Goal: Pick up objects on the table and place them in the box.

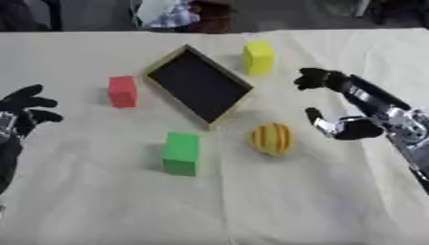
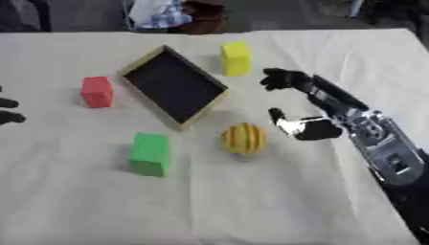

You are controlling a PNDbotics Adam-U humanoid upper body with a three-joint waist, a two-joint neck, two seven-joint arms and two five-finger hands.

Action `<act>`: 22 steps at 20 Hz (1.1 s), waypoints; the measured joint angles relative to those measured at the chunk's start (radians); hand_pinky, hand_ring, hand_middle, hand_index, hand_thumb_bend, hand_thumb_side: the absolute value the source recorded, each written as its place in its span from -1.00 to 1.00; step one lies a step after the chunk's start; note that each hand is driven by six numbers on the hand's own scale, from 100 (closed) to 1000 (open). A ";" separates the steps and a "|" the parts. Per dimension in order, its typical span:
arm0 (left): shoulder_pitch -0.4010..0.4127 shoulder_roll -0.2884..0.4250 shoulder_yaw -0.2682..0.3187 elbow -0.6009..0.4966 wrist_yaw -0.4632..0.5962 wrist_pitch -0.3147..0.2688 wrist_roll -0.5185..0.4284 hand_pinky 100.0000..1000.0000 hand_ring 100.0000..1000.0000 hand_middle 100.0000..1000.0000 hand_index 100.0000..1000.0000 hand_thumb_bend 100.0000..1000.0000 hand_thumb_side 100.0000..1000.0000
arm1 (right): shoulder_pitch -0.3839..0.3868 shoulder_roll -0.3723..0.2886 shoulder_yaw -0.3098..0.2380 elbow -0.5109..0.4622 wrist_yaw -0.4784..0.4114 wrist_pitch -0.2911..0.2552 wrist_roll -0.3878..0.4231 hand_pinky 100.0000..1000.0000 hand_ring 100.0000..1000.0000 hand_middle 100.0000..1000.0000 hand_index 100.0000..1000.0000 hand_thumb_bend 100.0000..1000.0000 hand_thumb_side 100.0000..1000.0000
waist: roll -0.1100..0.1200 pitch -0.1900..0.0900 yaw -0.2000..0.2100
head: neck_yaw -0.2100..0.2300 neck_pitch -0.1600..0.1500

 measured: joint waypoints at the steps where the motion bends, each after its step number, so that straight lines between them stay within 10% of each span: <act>1: 0.000 0.000 0.000 0.000 0.000 0.000 0.000 0.58 0.17 0.25 0.72 -1.00 0.72 | -0.009 -0.004 0.013 0.008 0.016 -0.010 0.016 0.72 0.65 0.69 0.97 -1.00 -0.53 | 0.000 0.000 0.001 | 0.000 0.000; 22: 0.001 0.000 -0.001 0.001 -0.005 0.003 -0.004 0.58 0.17 0.25 0.72 -1.00 0.72 | -0.102 0.000 0.064 0.112 0.154 -0.091 0.185 0.71 0.65 0.70 0.96 -1.00 -0.40 | -0.005 0.000 0.011 | -0.002 0.001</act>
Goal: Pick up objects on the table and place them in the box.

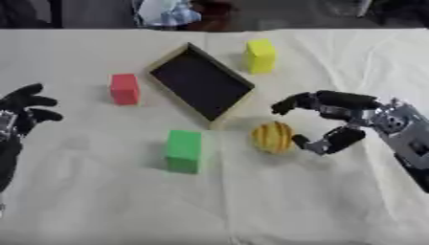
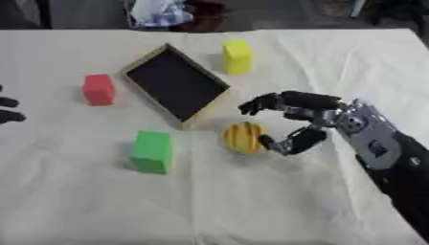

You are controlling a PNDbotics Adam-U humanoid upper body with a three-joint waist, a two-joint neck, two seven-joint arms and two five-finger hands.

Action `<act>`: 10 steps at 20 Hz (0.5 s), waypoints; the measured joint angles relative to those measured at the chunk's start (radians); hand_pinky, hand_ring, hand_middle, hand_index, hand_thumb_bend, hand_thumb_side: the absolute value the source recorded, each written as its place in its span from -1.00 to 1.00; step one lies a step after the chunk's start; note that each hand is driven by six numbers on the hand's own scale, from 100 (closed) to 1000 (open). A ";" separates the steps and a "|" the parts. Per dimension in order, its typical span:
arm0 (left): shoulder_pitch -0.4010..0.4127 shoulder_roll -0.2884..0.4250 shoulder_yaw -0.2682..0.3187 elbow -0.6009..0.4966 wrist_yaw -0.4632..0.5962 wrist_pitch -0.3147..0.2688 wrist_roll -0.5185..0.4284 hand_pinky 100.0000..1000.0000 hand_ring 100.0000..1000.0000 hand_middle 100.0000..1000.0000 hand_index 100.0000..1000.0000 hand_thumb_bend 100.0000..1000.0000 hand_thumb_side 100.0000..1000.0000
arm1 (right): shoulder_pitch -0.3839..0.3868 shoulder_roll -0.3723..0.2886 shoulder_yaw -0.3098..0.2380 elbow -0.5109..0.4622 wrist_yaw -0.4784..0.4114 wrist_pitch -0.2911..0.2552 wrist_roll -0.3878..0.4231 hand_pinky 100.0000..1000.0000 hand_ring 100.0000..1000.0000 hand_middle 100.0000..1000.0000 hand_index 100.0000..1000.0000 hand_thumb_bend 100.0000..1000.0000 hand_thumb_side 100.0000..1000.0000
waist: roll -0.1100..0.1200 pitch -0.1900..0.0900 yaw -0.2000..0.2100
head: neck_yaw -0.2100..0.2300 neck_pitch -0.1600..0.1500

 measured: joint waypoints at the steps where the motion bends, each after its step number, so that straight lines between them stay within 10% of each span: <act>1: 0.000 0.000 -0.001 0.000 0.000 0.000 0.000 0.58 0.17 0.25 0.72 -1.00 0.72 | -0.003 0.000 0.002 0.007 0.004 -0.001 0.000 0.71 0.65 0.69 0.96 -1.00 -0.43 | 0.000 0.000 0.001 | 0.000 0.000; 10: 0.000 0.000 -0.005 0.000 0.000 -0.001 -0.002 0.58 0.17 0.24 0.72 -1.00 0.73 | -0.029 0.025 0.023 0.073 0.076 -0.024 0.001 0.70 0.66 0.70 0.93 -1.00 -0.41 | 0.000 0.000 0.003 | -0.003 0.000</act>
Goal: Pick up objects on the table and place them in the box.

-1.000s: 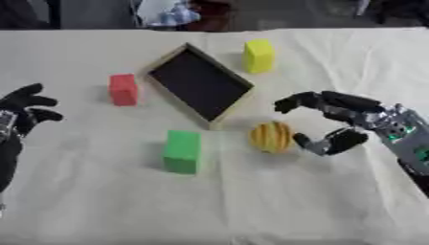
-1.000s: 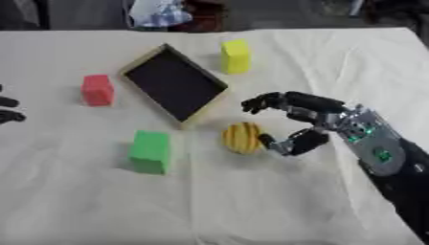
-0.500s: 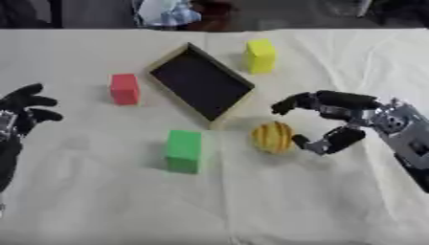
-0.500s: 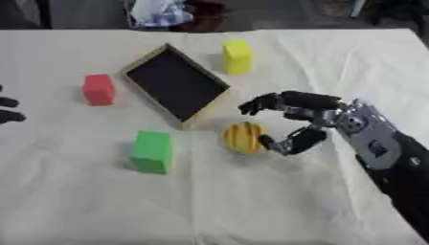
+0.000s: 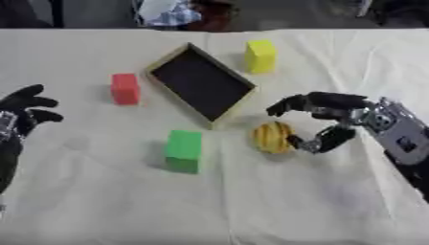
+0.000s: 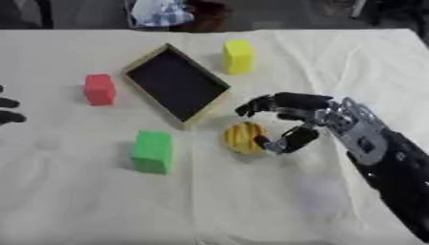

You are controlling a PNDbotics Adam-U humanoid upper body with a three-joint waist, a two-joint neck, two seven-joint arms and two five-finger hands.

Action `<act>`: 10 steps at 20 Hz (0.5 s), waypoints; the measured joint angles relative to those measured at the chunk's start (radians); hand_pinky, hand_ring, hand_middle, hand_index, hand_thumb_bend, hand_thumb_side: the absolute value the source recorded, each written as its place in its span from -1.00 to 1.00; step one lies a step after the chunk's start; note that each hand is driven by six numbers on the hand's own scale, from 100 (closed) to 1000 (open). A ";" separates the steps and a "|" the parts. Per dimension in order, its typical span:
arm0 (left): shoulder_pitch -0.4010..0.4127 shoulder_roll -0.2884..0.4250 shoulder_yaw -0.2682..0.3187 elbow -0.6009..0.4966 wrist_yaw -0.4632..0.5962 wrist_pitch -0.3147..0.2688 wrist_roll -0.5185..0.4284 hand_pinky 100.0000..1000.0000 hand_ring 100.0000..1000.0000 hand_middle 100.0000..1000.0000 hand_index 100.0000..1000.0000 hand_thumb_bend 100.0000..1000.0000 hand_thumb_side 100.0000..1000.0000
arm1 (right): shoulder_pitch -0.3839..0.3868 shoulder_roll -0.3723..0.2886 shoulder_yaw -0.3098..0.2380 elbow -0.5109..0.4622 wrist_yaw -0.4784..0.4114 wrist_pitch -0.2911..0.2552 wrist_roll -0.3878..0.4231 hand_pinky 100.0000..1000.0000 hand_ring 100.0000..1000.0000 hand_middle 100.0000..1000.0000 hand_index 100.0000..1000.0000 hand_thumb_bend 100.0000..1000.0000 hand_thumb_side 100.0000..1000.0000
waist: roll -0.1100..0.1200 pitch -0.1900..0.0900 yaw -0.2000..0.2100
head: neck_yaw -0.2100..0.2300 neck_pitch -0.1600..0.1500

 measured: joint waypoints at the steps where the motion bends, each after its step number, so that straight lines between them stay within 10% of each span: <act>1: 0.000 0.000 0.000 0.000 0.000 0.000 0.000 0.58 0.17 0.24 0.72 -1.00 0.73 | -0.002 0.002 0.002 0.006 0.013 -0.003 -0.001 0.69 0.66 0.70 0.93 -1.00 -0.44 | 0.000 0.000 0.000 | 0.000 0.000; 10: 0.000 0.000 0.000 0.000 0.000 0.000 0.000 0.58 0.17 0.24 0.72 -1.00 0.73 | -0.006 0.010 0.007 0.038 0.136 -0.038 -0.033 0.68 0.66 0.70 0.88 -1.00 -0.61 | 0.000 0.000 0.000 | 0.000 0.000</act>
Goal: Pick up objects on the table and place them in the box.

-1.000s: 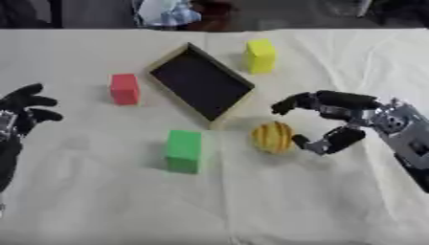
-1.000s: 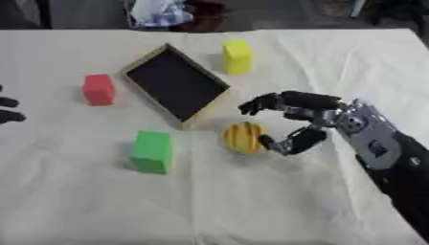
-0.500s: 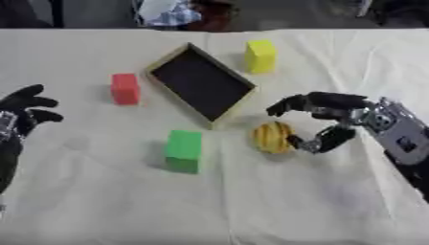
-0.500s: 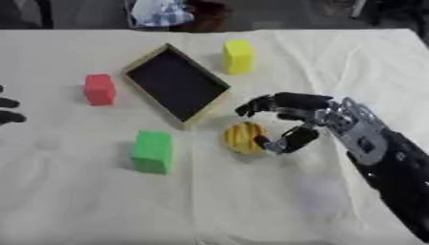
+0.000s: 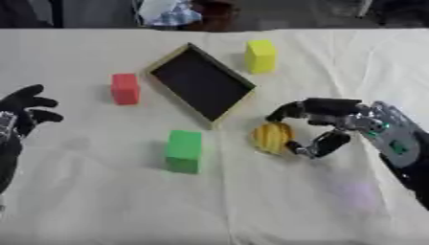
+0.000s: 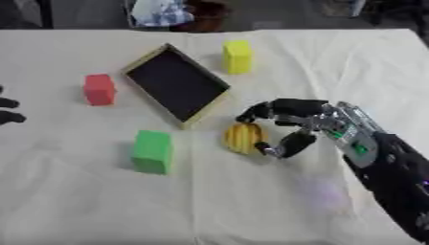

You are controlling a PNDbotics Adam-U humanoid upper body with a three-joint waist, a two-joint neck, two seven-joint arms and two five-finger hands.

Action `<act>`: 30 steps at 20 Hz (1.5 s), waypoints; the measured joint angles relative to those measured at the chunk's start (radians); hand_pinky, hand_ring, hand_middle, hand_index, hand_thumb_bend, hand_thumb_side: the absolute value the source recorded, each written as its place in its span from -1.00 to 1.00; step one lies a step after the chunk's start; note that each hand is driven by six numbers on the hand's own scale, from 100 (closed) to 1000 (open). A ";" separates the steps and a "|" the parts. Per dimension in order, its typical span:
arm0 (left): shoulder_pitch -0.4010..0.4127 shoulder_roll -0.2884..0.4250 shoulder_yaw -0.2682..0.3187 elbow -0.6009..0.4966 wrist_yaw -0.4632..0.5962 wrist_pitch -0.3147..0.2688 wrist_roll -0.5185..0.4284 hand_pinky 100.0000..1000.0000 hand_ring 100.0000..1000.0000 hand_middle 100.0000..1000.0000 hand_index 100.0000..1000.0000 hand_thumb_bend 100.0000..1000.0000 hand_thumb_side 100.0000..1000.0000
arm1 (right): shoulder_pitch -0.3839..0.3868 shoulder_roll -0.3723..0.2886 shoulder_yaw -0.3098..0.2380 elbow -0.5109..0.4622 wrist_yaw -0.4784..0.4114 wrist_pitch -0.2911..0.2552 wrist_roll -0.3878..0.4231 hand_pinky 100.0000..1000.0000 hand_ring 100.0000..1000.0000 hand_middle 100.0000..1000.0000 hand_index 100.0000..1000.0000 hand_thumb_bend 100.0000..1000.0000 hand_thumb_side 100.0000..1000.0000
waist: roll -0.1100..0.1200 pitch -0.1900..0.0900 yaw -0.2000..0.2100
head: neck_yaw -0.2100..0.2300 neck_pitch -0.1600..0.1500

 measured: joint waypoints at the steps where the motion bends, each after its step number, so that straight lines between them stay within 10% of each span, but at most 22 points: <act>1: 0.000 0.000 0.000 0.000 0.000 0.000 0.000 0.58 0.17 0.24 0.72 -1.00 0.73 | 0.000 0.001 0.000 0.002 0.012 -0.005 -0.005 0.68 0.66 0.70 0.88 -1.00 -0.63 | 0.000 0.000 0.000 | 0.000 0.000; 8: 0.000 0.000 0.000 0.000 0.000 0.000 0.000 0.58 0.17 0.24 0.72 -1.00 0.73 | 0.000 0.009 -0.001 0.005 0.080 -0.039 -0.041 0.65 0.63 0.63 0.68 -1.00 -1.00 | 0.000 0.000 0.000 | -0.001 0.000; 18: 0.000 0.000 0.000 0.000 0.000 0.000 0.000 0.58 0.17 0.24 0.72 -1.00 0.73 | 0.001 0.009 -0.001 0.017 0.124 -0.066 -0.087 0.65 0.63 0.63 0.68 -1.00 -1.00 | 0.000 0.000 -0.001 | -0.002 0.000; 21: 0.002 0.000 0.000 0.000 0.000 0.000 0.000 0.58 0.17 0.24 0.72 -1.00 0.73 | -0.002 0.019 -0.013 0.012 0.124 -0.060 -0.100 0.50 0.37 0.27 -0.29 -1.00 -1.00 | 0.000 0.000 -0.007 | -0.002 0.000; 30: 0.003 0.000 0.000 0.000 0.000 0.000 0.000 0.58 0.17 0.24 0.72 -1.00 0.73 | -0.057 0.009 -0.081 -0.076 0.007 0.009 -0.229 0.51 0.37 0.26 -0.29 -1.00 -1.00 | 0.000 0.000 -0.008 | 0.000 0.000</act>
